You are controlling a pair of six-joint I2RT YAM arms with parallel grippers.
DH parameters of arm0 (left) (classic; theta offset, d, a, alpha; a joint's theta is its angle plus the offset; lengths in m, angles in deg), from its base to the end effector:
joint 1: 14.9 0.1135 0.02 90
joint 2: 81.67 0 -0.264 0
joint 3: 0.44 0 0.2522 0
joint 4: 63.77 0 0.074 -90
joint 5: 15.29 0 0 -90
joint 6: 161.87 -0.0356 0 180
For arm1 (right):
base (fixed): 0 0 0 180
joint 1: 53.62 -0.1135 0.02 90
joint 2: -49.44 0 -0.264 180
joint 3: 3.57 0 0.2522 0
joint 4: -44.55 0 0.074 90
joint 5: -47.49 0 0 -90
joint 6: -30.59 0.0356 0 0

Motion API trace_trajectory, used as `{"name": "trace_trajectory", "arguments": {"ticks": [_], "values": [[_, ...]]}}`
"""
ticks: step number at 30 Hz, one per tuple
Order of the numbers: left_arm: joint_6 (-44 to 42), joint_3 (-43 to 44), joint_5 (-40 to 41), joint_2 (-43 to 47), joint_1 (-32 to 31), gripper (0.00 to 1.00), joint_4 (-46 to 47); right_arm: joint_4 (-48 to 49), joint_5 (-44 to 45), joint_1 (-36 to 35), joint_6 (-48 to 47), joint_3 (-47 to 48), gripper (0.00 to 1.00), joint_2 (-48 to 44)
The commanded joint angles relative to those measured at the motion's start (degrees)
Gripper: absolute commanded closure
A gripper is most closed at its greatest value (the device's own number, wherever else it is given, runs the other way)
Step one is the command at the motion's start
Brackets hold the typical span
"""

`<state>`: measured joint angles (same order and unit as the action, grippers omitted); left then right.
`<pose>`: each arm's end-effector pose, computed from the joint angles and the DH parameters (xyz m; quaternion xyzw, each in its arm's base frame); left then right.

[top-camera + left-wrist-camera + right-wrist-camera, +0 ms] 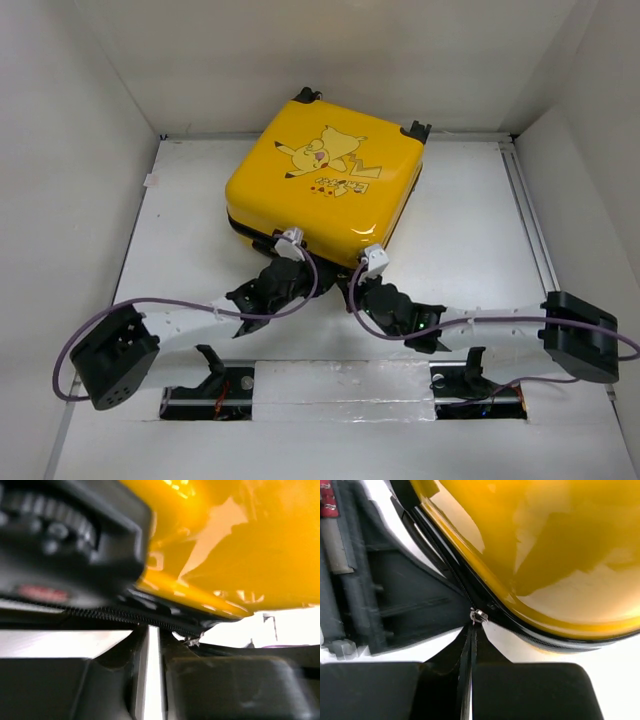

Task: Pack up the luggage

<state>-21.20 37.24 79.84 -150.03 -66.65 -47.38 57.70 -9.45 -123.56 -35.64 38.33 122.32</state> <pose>0.1546 -0.1909 0.2032 -0.0200 0.7890 -0.4557 0.4116 0.1065 0.2351 0.2042 -0.1496 0.7784 0.2547 0.5539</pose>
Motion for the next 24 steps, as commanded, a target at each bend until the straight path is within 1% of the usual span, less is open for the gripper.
{"name": "trace_trajectory", "arguments": {"ticks": [1, 2, 3, 4, 5, 6, 7, 8, 9, 10, 13, 14, 15, 16, 17, 18, 19, 20, 21, 23, 24], "values": [[1.54, 2.18, 2.33, 9.07, -1.6, 0.79, -3.19, -1.24, -4.93, -3.46, 5.31, -2.02, 1.0, -4.65], [1.53, 2.18, 4.61, 9.12, -1.6, 0.73, -6.91, -1.25, -4.15, -3.46, 5.32, -2.99, 1.0, -5.9], [-0.12, 1.66, 9.59, 14.78, -1.6, 0.65, -10.08, -1.86, -4.14, -3.46, 5.93, -3.87, 1.0, -6.95], [-0.14, 0.96, 12.16, 17.96, -1.6, 0.58, -15.86, -1.87, -4.14, -3.46, 5.94, -5.36, 1.0, -7.75], [-0.14, 0.95, 14.8, 21.3, -1.6, 0.46, -18.61, -1.87, -4.84, -3.46, 5.94, -5.38, 1.0, -8.36], [-0.14, 0.43, 17.52, 27.6, -1.6, 0.4, -21.25, -1.87, -4.85, -3.46, 5.94, -5.99, 1.0, -8.89], [-0.66, 0.95, 22.51, 30.45, -1.6, 0.35, -23.62, -2.48, -5.37, -3.46, 5.94, -5.99, 1.0, -8.9], [-0.67, 1.56, 24.47, 32.91, -1.6, 0.31, -27.3, -2.48, -5.98, -2.94, 5.94, -5.99, 1.0, -8.9], [-1.27, 2.44, 26.41, 34.85, -1.6, 0.23, -28.56, -2.48, -6.68, -2.93, 5.94, -5.99, 1.0, -8.9], [-1.28, 4.71, 31.04, 36.96, -1.6, 0.2, -29.87, -2.48, -7.21, -2.93, 5.94, -5.99, 1.0, -8.9], [0.21, 9.11, 38.36, 35.76, 0.15, 0.12, -33.57, -1.87, -8.01, -2.93, 5.41, -5.47, 1.0, -8.28], [0.21, 12.34, 42.64, 32.62, 2.24, 0.07, -33.58, -1.87, -8.62, -2.93, 5.41, -4.94, 1.0, -7.67], [0.21, 14.46, 45.3, 30.41, 3.31, 0.05, -35.49, -1.87, -9.32, -2.93, 5.41, -4.42, 1.0, -7.67], [1.52, 16.75, 47.76, 28.21, 4.36, 0.03, -36.56, -1.87, -10.02, -2.93, 5.41, -4.41, 1.0, -6.97], [1.53, 20.95, 51.61, 24.1, 6.72, 0.01, -37.26, -1.87, -10.64, -2.93, 4.8, -3.8, 1.0, -6.44], [0.84, 22.64, 52.87, 22.23, 7.96, 0.01, -37.27, -1.87, -11.26, -2.93, 4.8, -3.1, 1.0, -5.91], [0.83, 24.05, 52.88, 20.65, 9.46, 0.01, -35.01, -1.87, -11.26, -2.93, 4.8, -3.09, 1.0, -5.39], [-4.39, 26.42, 51.93, 17.67, 14.95, 0.01, -32.38, -1.87, -11.26, -2.93, 4.8, -3.09, 1.0, -5.38], [-6.53, 27.74, 42.61, 15.9, 19.1, 0.01, -29.39, -1.17, -11.87, -2.93, 4.8, -3.09, 1.0, -5.38], [-6.03, 31.43, 27.91, 11.95, 29.37, 0.01, -28.75, -0.64, -12.49, -2.93, 4.8, -3.09, 1.0, -5.38], [-6.9, 34.23, 19.66, 7.32, 39.25, 0.01, -27.96, -0.64, -13.1, -2.93, 4.8, -3.7, 1.0, -5.38]]}}
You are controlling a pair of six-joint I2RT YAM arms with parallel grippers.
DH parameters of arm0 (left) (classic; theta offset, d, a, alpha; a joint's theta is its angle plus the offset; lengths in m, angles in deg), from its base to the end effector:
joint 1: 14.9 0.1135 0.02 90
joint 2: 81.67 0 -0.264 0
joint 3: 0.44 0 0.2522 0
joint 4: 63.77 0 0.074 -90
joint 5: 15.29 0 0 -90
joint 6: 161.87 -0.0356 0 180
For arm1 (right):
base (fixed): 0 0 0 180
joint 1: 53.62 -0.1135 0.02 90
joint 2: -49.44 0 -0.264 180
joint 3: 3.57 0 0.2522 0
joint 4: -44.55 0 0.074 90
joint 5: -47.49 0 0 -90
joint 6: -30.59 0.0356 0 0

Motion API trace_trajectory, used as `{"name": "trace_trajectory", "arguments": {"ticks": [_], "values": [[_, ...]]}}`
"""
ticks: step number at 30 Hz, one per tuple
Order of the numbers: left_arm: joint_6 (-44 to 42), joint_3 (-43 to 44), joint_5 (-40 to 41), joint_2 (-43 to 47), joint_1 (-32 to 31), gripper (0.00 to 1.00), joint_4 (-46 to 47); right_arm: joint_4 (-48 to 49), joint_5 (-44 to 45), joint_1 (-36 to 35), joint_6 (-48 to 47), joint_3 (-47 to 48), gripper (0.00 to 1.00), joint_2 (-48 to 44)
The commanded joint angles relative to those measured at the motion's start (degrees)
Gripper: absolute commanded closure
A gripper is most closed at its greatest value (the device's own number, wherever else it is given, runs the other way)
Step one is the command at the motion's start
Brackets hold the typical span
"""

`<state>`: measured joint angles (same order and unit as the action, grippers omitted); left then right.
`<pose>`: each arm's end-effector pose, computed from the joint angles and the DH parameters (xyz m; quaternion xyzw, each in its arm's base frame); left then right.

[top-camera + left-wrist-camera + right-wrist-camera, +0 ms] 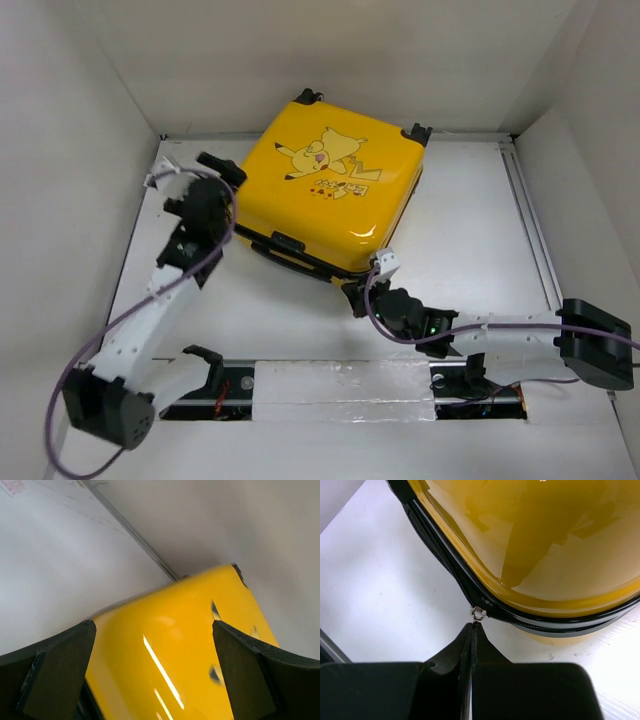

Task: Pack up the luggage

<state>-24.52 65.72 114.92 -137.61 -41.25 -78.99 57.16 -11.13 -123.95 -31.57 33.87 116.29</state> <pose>0.2084 -0.0776 0.3681 -0.3545 0.6384 -0.1777 0.6597 0.0968 0.2158 0.2022 -0.1298 0.7788 0.2916 0.5400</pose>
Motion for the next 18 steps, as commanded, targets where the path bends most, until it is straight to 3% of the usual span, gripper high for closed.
{"name": "trace_trajectory", "arguments": {"ticks": [1, 4, 7, 9, 11, 18], "values": [[-3.58, 7.17, -25.51, -7.93, 17.52, 0.01, 3.65, -0.09, -11.42, -2.54, 0.73, 0.75, 1.0, 0.65], [-5.95, 17.79, -32.99, -22.15, 26.23, 0.01, -0.1, -0.09, -12.65, -2.54, 0.73, 0.75, 1.0, 0.65], [-9.47, 25.61, -36.5, -33.13, 27.67, 0.02, -6.0, -0.61, -13.18, -2.54, 0.2, 0.75, 1.0, 0.65], [-7.82, 24.69, -40.54, -35.28, 27.67, 0.04, -4.81, -1.31, -12.66, -2.54, 0.2, 1.28, 1.0, 1.17], [-5.44, 18.02, -44.75, -35.29, 27.67, 0.06, 0.63, -1.32, -12.65, -3.06, 0.2, 1.28, 1.0, 1.79], [-0.43, 8.96, -47.57, -37.84, 27.67, 0.1, 7.68, -1.85, -12.04, -3.06, 0.2, 2.5, 1.0, 3.02]]}}
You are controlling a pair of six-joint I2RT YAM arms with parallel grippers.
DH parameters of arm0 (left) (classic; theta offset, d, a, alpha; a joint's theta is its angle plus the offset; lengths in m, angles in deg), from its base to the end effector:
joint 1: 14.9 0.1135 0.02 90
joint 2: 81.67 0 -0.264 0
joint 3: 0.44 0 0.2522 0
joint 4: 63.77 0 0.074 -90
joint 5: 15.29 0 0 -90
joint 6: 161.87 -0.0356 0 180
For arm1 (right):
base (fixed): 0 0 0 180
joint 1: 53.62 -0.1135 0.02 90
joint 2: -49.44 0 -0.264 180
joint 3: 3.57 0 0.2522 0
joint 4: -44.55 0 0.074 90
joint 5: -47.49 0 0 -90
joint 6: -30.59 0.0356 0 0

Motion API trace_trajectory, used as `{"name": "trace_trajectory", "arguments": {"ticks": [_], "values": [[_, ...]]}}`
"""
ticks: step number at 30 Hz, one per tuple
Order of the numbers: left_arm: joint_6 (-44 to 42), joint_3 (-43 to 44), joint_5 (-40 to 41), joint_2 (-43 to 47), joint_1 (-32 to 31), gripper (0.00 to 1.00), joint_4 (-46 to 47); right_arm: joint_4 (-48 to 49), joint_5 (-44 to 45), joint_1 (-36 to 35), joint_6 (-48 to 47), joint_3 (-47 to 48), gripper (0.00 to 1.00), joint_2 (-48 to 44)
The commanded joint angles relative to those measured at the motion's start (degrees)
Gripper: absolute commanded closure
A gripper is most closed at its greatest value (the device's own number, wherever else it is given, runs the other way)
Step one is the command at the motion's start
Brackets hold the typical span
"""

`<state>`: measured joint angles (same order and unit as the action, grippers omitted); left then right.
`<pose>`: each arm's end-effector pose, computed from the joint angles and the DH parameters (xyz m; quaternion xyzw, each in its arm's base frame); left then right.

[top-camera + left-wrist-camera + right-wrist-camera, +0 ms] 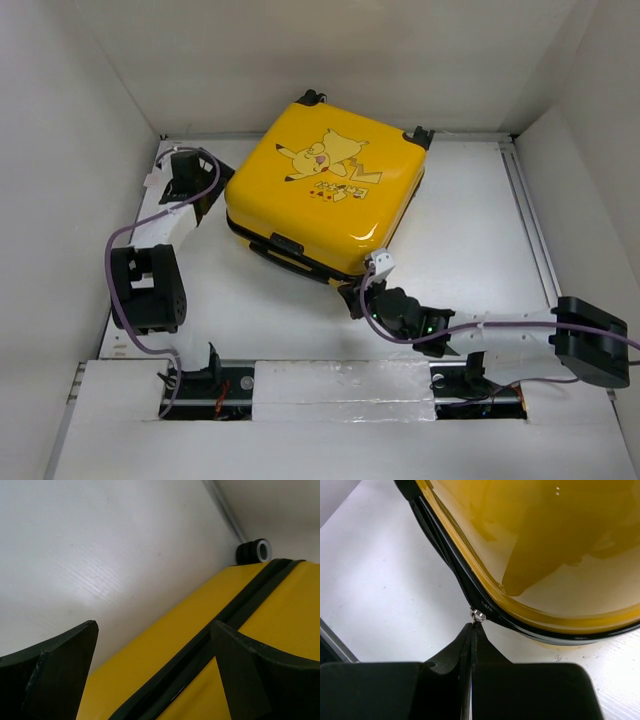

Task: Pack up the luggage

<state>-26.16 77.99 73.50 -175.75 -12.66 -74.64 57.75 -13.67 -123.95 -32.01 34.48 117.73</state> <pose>0.3794 0.0141 0.2599 -0.3405 0.7793 -0.2031 0.4853 0.0972 0.2210 0.2009 -0.1472 0.7789 0.3020 0.5296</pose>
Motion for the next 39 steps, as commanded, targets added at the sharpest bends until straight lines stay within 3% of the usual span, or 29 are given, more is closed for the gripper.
{"name": "trace_trajectory", "arguments": {"ticks": [1, 6, 12, 20, 25, 30, 34, 39], "values": [[2.18, -5.4, -7.3, 0.3, -1.53, 0.1, 7.96, -2.44, -9.5, -3.06, 0.03, 2.68, 1.0, 2.19], [8.06, -16.9, -7.93, 4.6, -5.75, 0.12, 15.99, -3.14, -10.73, -3.06, -1.03, 4.45, 1.0, 4.39], [14.57, -30.9, -9.86, 10.67, -6.37, 0.15, 26.54, -3.66, -12.49, -3.06, -3.05, 10.41, 1.0, 9.04], [13.35, -43.03, -11.53, 20.59, -8.22, 0.15, 28.31, -3.67, -17.41, -3.59, -6.3, 22.27, 1.0, 20.73], [12.04, -46.03, -13.82, 27.63, -8.22, 0.16, 25.43, -5.77, -19.88, -3.59, -6.83, 31.85, 1.0, 29.69], [9.83, -47.17, -15.22, 34.13, -8.22, 0.16, 20.4, -4.72, -20.58, -3.59, -7.36, 35.64, 1.0, 35.32], [5.71, -46.04, -15.14, 38.09, -8.22, 0.16, 14.43, -5.69, -20.58, -3.59, -8.33, 37.41, 1.0, 35.86], [6.23, -46.56, -16.36, 40.47, -8.22, 0.16, 14.68, -8.24, -18.9, -4.29, -9.73, 36.27, 1.0, 32.71]]}}
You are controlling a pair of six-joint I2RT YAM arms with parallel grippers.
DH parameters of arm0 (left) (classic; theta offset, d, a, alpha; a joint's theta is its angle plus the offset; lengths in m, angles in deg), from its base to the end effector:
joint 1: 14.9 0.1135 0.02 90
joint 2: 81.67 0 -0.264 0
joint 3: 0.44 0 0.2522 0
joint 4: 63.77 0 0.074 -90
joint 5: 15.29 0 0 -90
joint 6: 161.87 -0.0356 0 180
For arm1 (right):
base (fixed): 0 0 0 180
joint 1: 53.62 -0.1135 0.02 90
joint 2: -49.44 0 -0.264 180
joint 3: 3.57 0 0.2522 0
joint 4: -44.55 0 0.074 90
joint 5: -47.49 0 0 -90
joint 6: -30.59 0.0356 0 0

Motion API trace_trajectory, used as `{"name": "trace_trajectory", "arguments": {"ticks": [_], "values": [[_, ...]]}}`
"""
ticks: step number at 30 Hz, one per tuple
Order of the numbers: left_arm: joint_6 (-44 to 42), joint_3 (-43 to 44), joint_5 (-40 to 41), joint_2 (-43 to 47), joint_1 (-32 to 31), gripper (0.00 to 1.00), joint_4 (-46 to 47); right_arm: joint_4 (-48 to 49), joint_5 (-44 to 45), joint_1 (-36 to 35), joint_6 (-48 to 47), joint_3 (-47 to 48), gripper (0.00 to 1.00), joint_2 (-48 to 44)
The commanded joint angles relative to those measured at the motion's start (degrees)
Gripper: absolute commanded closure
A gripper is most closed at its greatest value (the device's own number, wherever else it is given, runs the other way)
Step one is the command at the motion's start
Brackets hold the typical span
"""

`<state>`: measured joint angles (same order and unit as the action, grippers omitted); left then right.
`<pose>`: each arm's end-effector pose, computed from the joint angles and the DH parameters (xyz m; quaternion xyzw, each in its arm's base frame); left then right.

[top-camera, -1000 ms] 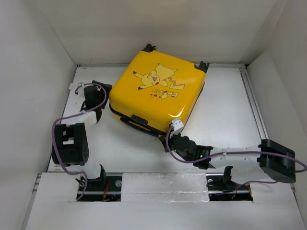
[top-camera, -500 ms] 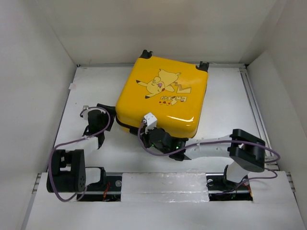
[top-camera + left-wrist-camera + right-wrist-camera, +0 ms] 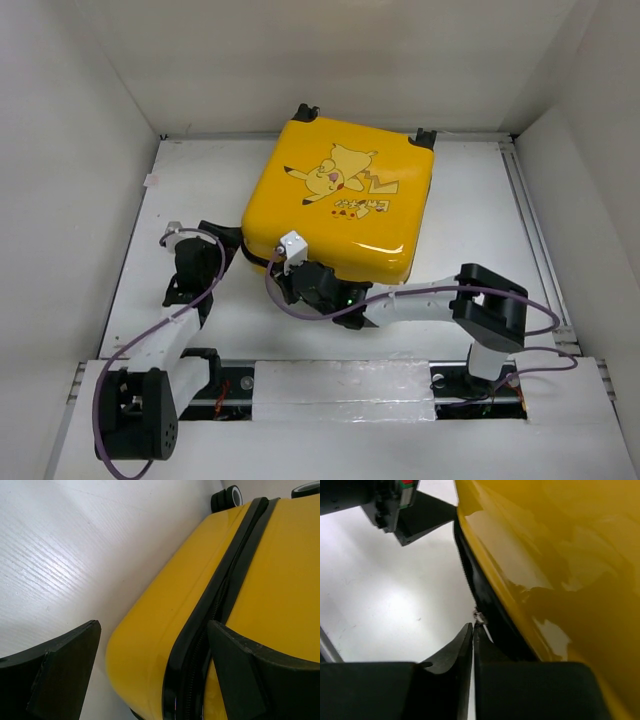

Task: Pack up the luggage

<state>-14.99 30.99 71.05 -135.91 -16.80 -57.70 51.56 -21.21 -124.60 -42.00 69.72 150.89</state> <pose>0.2029 -0.0090 0.1984 -0.3533 0.7203 -0.3150 0.5070 0.1409 0.3689 0.2146 -0.2721 0.7708 0.2780 0.5046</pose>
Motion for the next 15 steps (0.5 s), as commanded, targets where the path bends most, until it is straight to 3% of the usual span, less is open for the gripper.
{"name": "trace_trajectory", "arguments": {"ticks": [1, 4, 8, 10, 12, 13, 14, 15], "values": [[-5.46, 0.43, -13.13, 1.15, -4.09, 0.16, -2.78, -2.05, -12.06, -3.64, 0.26, -0.1, 0.9, -1.94], [-5.47, 0.43, -11.37, 1.94, -4.09, 0.16, -2.78, -3.89, -12.86, -5.04, 0.87, -5.1, 0.48, -11.6], [-5.47, 0.96, -9.96, 3.17, -4.09, 0.16, -3.31, -10.74, -7.69, -3.65, 0.87, -9.95, 0.38, -31.77], [-5.47, 0.96, -9.44, 3.17, -4.09, 0.16, -2.0, -13.03, -9.68, 0.47, 0.87, -11.62, 0.42, -37.96], [-3.88, 0.26, -9.43, 3.17, -4.09, 0.17, 0.02, -14.96, -10.31, 9.69, 1.74, -13.47, 0.72, -45.33], [-3.88, 0.26, -9.96, 3.17, -4.09, 0.18, 0.03, -18.63, -7.79, 15.99, 4.1, -14.52, 0.93, -49.38], [-3.88, 0.26, -9.96, 3.17, -4.09, 0.18, 0.03, -18.67, -6.81, 19.27, 4.12, -15.14, 0.93, -49.42], [-4.49, 0.26, -9.96, 3.17, -4.09, 0.18, -0.49, -19.71, -5.49, 22.61, 4.82, -15.84, 1.0, -51.07]]}}
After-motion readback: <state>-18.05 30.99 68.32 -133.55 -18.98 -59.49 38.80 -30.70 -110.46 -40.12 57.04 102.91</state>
